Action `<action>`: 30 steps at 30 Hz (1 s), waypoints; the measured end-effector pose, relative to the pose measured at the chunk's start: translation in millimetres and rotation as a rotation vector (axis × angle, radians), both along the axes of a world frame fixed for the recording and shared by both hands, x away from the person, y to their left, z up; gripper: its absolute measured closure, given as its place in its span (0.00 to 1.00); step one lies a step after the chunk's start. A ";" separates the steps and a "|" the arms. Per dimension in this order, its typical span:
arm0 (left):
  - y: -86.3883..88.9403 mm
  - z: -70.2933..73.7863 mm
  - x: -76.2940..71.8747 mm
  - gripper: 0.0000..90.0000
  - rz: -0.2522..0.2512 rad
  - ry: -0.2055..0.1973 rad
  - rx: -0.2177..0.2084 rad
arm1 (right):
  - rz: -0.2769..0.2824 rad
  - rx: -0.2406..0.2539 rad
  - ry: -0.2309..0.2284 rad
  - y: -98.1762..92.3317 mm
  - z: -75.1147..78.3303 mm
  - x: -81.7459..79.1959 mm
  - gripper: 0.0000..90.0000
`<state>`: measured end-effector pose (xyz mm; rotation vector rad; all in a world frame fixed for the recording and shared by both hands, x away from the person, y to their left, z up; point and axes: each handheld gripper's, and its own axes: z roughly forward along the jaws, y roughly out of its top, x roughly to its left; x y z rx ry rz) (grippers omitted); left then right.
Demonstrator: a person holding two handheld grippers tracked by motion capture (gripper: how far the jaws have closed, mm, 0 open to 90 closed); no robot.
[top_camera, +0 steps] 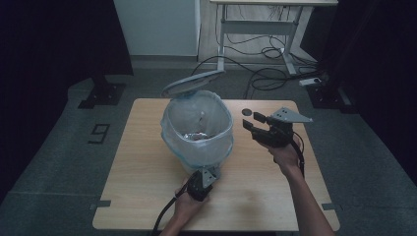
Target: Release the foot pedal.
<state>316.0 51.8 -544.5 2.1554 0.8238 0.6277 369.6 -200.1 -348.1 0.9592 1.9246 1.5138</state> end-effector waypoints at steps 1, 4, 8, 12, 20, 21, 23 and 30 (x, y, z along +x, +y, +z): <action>1.9 0.7 1.1 0.85 0.008 -0.004 -0.008 | 0.000 0.000 0.000 -0.4 -0.6 -0.5 0.53; 9.9 3.6 4.5 0.73 0.009 0.039 -0.083 | 0.001 -0.003 -0.001 -2.5 -2.9 -2.0 0.52; 10.3 8.1 -1.1 0.60 -0.020 0.018 -0.104 | 0.001 0.002 0.002 -7.2 -6.5 -3.7 0.52; 7.8 11.9 -7.4 0.55 -0.050 0.019 -0.101 | -0.003 0.007 0.004 -13.6 -10.5 -6.2 0.52; 7.0 15.2 -13.7 0.51 -0.083 0.030 -0.101 | -0.008 0.013 0.004 -26.8 -21.8 -15.5 0.53; 7.0 15.4 -14.3 0.51 -0.085 0.032 -0.101 | -0.008 0.013 0.003 -28.4 -23.8 -16.7 0.53; 7.1 15.6 -15.3 0.51 -0.089 0.032 -0.094 | -0.007 0.013 0.002 -31.8 -28.3 -19.0 0.53; 8.6 14.4 -16.3 0.50 -0.087 0.039 -0.095 | -0.001 0.002 0.007 -41.5 -45.9 -27.7 0.53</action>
